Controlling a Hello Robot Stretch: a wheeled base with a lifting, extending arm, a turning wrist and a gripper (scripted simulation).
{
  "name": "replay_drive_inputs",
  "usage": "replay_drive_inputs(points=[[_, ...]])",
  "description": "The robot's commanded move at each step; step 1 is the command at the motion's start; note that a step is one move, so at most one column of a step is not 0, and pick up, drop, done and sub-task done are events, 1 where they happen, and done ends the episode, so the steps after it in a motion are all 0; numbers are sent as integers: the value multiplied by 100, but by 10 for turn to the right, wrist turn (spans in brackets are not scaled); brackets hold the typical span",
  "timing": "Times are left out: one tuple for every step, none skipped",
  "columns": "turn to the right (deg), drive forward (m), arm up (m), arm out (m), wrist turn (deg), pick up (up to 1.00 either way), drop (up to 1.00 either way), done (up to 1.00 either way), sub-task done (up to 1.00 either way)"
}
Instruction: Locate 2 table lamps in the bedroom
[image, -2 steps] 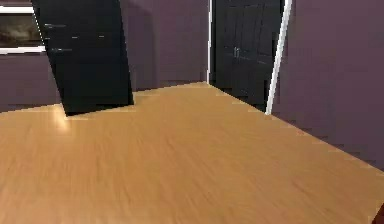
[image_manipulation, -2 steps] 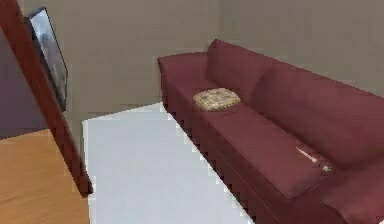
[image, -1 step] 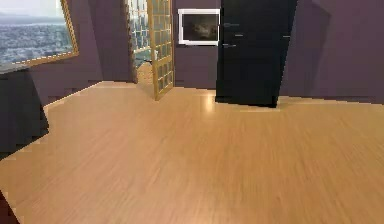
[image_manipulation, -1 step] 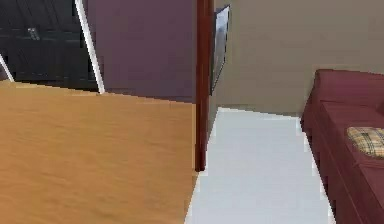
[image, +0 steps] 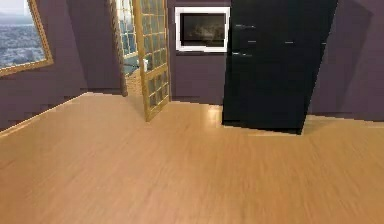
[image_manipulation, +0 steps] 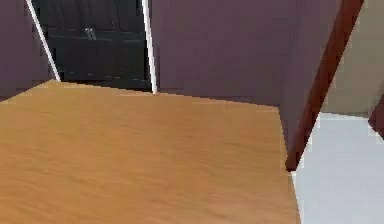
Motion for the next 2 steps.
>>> replay_drive_inputs(points=[[-420,0,0,0,0,0,0,0,0],[0,5,0,0,0,0,0,0,0]])
